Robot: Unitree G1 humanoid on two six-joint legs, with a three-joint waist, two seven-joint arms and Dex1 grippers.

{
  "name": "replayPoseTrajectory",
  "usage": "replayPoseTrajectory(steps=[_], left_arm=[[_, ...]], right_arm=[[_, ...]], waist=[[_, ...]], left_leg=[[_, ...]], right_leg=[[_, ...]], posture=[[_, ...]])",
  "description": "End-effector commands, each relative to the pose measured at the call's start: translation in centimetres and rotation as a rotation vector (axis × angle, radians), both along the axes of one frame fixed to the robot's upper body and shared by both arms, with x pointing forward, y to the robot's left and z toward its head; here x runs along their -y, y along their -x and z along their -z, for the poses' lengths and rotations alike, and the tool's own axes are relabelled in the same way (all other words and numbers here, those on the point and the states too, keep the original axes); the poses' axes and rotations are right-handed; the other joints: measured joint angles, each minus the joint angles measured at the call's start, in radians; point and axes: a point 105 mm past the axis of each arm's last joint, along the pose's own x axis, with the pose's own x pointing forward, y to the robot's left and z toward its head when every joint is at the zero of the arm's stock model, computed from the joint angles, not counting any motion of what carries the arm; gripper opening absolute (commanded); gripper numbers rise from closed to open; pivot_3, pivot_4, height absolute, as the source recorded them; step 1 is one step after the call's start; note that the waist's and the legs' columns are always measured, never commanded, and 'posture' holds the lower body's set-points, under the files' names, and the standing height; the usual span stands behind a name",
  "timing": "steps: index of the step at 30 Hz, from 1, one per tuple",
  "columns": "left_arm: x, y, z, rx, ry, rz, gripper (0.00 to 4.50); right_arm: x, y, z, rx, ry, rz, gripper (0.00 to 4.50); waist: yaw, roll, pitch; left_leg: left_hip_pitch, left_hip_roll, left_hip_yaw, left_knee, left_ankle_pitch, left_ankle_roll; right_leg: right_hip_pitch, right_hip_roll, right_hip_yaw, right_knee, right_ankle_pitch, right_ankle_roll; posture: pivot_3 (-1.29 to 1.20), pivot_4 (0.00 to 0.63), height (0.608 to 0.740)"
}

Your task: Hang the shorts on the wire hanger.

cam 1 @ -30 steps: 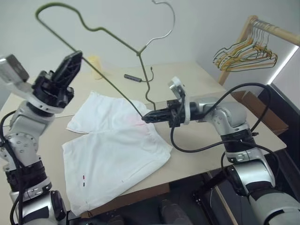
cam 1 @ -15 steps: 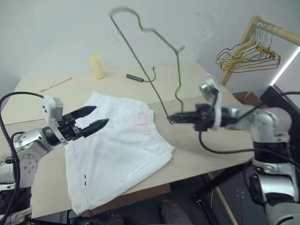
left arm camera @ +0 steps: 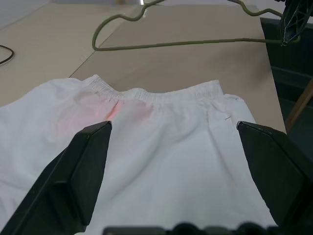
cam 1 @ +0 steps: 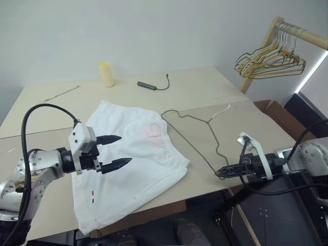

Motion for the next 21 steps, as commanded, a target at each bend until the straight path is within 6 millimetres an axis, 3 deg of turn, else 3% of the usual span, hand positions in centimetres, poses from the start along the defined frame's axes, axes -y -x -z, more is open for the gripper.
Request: replayPoseTrajectory(steps=[1,9,21], left_arm=[[0.4,0.0,-0.9,0.040,-0.011,0.007,4.45],[0.2,0.0,-0.7,0.033,-0.040,0.007,4.45],[-0.3,-0.8,-1.1,0.040,-0.029,-0.017,4.45]], right_arm=[[1.1,-0.5,-0.6,-0.118,-0.077,0.053,0.00],[1.9,-1.9,1.4,-0.191,-0.049,0.102,0.00],[-0.1,-3.8,2.1,-0.161,-0.120,0.061,0.00]], waist=[[-0.001,0.000,0.000],[-0.002,0.001,0.000],[0.009,0.001,-0.001]], left_leg=[[0.000,0.000,0.000,0.000,0.000,0.000],[0.000,0.000,0.000,0.000,0.000,0.000],[-0.001,0.000,0.000,0.000,0.000,0.000]], right_leg=[[0.000,0.000,0.000,0.000,0.000,0.000],[0.000,0.000,0.000,0.000,0.000,-0.001],[-0.001,0.000,0.000,0.000,0.003,-0.005]], posture=[[-0.17,0.000,0.740],[-0.16,0.000,0.740],[-0.13,0.000,0.740]])
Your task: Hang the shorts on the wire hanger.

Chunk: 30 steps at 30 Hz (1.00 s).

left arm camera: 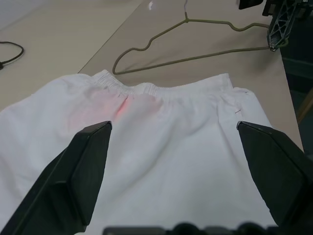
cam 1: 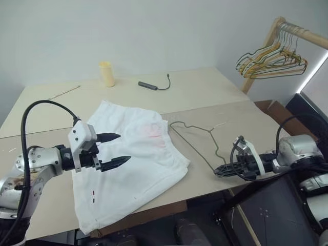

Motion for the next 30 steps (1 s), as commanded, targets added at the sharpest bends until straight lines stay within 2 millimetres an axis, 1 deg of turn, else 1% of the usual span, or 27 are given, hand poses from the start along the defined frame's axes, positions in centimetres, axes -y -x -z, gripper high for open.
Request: replayPoseTrajectory(steps=[1,9,12,16,22,30], left_arm=[[0.2,-0.3,-0.9,0.037,0.010,0.001,4.45],[0.4,-0.2,-0.5,0.036,0.007,-0.001,4.45],[0.3,-0.3,-0.6,0.040,0.008,-0.009,4.45],[0.3,-0.3,-0.5,0.049,0.009,-0.009,4.45],[0.4,-0.2,-0.3,0.055,0.007,-0.009,4.45],[0.3,0.0,0.1,0.058,0.008,-0.024,4.45]], right_arm=[[-0.5,-0.5,-0.7,0.036,-0.028,-0.029,0.00],[-0.5,-0.8,0.2,0.025,-0.004,-0.031,0.00],[-0.2,-1.0,0.2,0.030,0.001,-0.018,0.00],[0.0,-1.0,0.0,0.051,0.001,-0.045,0.00],[-0.7,-0.7,-0.3,0.075,-0.008,-0.143,0.00],[-1.1,-1.2,-0.1,0.098,0.014,-0.183,0.00]], waist=[[0.003,0.000,0.000],[0.004,0.000,0.000],[0.003,0.000,0.000],[0.003,0.000,0.000],[0.004,0.000,0.000],[0.005,0.001,0.000]], left_leg=[[0.000,0.000,0.000,0.000,0.000,0.000],[0.000,0.000,0.000,0.000,0.000,0.000],[0.000,0.000,0.000,0.000,0.000,0.000],[0.001,0.000,0.000,0.000,0.000,0.000],[0.000,0.000,0.000,0.000,0.000,0.000],[0.001,0.000,0.000,0.000,0.000,0.000]], right_leg=[[0.000,0.000,0.000,0.000,0.000,0.000],[0.000,0.000,0.000,0.000,0.000,-0.001],[0.000,0.000,0.000,0.001,0.001,-0.001],[0.000,0.000,0.000,0.001,0.001,-0.001],[0.000,0.000,0.000,0.001,0.001,-0.001],[0.000,0.000,0.000,0.001,0.001,-0.001]], posture=[[-0.13,0.000,0.740],[-0.13,0.000,0.740],[-0.12,0.000,0.740],[-0.12,0.000,0.740],[-0.11,0.000,0.740],[-0.09,0.000,0.740]])
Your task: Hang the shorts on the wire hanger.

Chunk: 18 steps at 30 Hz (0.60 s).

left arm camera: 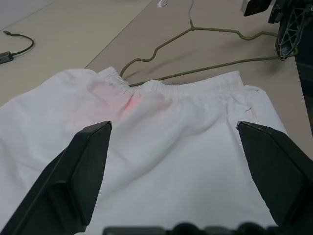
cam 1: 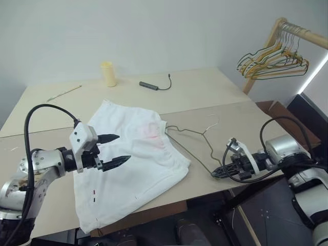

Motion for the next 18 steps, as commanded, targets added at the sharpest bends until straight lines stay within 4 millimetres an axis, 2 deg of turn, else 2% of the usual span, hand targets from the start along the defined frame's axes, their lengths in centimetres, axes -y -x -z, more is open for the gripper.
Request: replayPoseTrajectory(steps=[1,10,18], left_arm=[[0.4,0.2,-0.7,0.050,-0.009,0.010,4.45],[0.5,-0.1,-0.4,0.060,-0.012,-0.003,4.45],[0.4,0.3,0.1,0.062,-0.006,-0.026,4.45]], right_arm=[[-0.8,-0.7,-1.6,0.062,-0.054,-0.059,0.00],[-1.8,-3.0,-1.6,0.086,0.001,-0.051,0.00],[-2.5,-3.4,-2.2,0.104,-0.016,-0.090,0.00]], waist=[[0.001,0.000,0.000],[0.003,0.001,-0.001],[0.026,0.002,-0.001]], left_leg=[[0.000,0.000,0.000,0.000,0.000,0.000],[0.001,0.000,0.000,0.000,0.000,0.000],[0.000,-0.001,-0.001,0.000,0.000,0.000]], right_leg=[[0.000,0.000,0.000,0.000,0.000,0.000],[0.000,0.000,0.000,0.000,0.000,0.000],[0.000,-0.001,0.000,0.001,0.000,-0.001]], posture=[[-0.09,0.000,0.740],[-0.07,0.000,0.740],[-0.04,0.000,0.740]])
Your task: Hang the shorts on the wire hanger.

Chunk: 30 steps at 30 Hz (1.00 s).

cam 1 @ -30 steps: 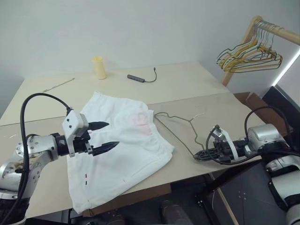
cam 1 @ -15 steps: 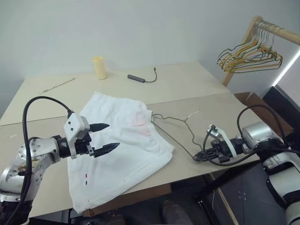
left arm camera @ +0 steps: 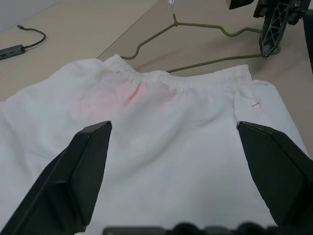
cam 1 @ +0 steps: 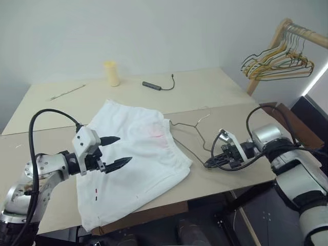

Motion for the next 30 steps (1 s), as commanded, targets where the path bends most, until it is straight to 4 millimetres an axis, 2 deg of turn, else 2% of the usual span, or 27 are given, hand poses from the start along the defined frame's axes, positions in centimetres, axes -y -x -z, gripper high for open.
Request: replayPoseTrajectory(steps=[1,15,21,30], left_arm=[[0.3,0.2,-0.9,0.059,-0.005,0.006,4.45],[0.2,0.4,-0.6,0.074,-0.020,-0.029,4.45],[0.4,0.4,-0.6,0.078,-0.016,-0.036,4.45],[0.7,0.2,-0.7,0.086,-0.013,-0.032,4.45]], right_arm=[[-0.8,-0.3,-1.8,0.048,-0.072,-0.072,0.00],[-1.9,-2.4,-1.2,0.142,0.009,-0.105,0.00],[-1.9,-3.1,-1.7,0.173,-0.013,-0.064,0.00],[-1.5,-4.5,-2.7,0.302,-0.037,-0.012,0.00]], waist=[[0.005,0.000,0.000],[0.034,0.003,-0.002],[0.059,0.004,-0.002],[0.063,0.005,-0.003]], left_leg=[[0.000,0.000,0.000,0.000,0.000,0.000],[0.000,0.000,0.000,0.000,0.000,0.000],[0.001,0.000,0.001,0.000,0.000,0.000],[0.000,0.000,0.001,0.000,0.000,0.000]], right_leg=[[0.000,0.000,0.000,0.000,0.000,0.000],[0.000,0.000,0.000,0.000,0.000,0.000],[0.000,0.000,0.000,0.001,0.000,-0.001],[0.000,0.000,0.000,0.001,0.000,-0.001]], posture=[[-0.03,0.000,0.740],[0.01,0.000,0.740],[0.02,0.000,0.740],[-0.01,0.000,0.740]])
